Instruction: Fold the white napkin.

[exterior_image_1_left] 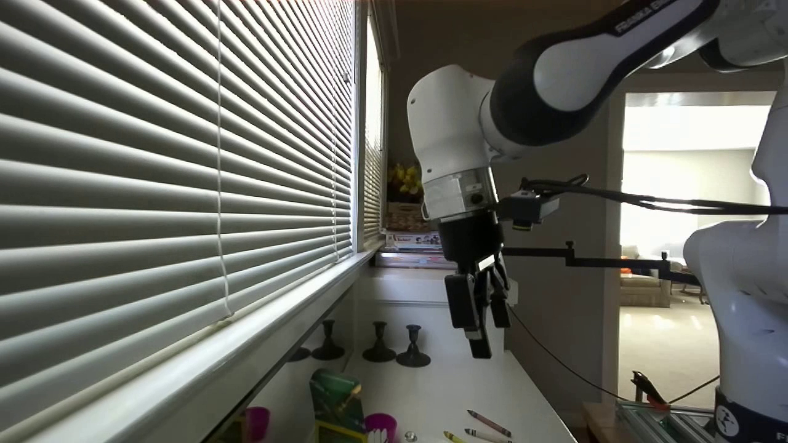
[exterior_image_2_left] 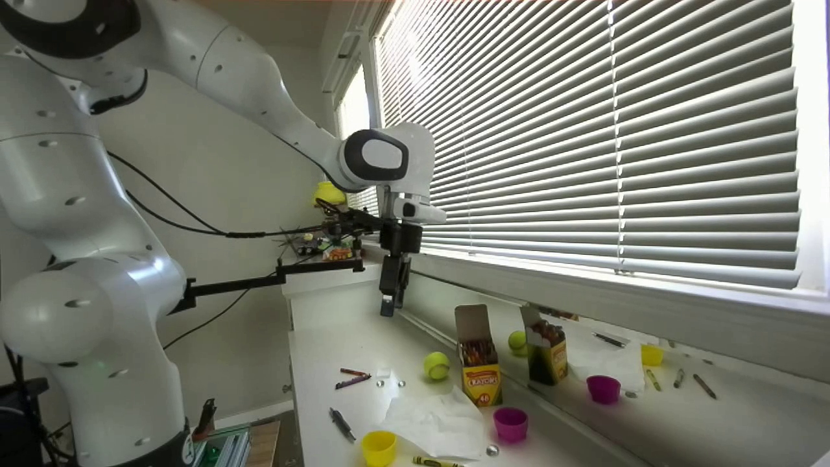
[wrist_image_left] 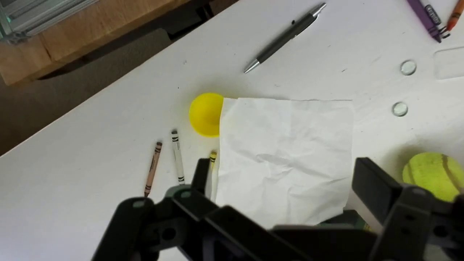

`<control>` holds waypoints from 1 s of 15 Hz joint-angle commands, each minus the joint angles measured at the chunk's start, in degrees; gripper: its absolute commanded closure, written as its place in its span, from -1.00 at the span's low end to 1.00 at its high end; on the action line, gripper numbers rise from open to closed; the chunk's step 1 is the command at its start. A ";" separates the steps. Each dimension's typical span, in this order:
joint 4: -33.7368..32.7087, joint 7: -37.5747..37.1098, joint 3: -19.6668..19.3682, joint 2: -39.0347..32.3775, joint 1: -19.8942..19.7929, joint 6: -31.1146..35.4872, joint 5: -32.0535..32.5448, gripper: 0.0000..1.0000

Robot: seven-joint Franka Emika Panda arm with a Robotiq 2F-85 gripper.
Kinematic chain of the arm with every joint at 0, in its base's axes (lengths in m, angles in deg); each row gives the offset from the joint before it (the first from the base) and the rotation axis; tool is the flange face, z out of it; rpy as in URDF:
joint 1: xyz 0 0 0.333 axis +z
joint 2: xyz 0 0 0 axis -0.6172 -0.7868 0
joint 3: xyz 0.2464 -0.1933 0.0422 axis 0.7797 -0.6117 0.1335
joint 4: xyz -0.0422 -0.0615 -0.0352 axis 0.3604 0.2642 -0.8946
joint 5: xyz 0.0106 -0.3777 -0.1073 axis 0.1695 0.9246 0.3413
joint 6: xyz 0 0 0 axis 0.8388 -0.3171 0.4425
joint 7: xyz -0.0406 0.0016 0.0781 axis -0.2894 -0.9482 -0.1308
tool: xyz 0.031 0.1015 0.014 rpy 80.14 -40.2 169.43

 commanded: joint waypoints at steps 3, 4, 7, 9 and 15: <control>-5.20 4.18 -5.66 -11.25 0.01 1.84 -8.49 -1.00; -5.96 4.66 -6.21 -12.90 0.05 2.60 -9.40 -1.00; -7.61 3.86 -7.25 -16.36 0.18 5.24 -9.88 -1.00; -8.02 3.42 -7.92 -17.62 0.17 6.64 -8.97 -1.00; -7.43 3.97 -11.14 -19.71 -0.88 8.88 -8.58 -1.00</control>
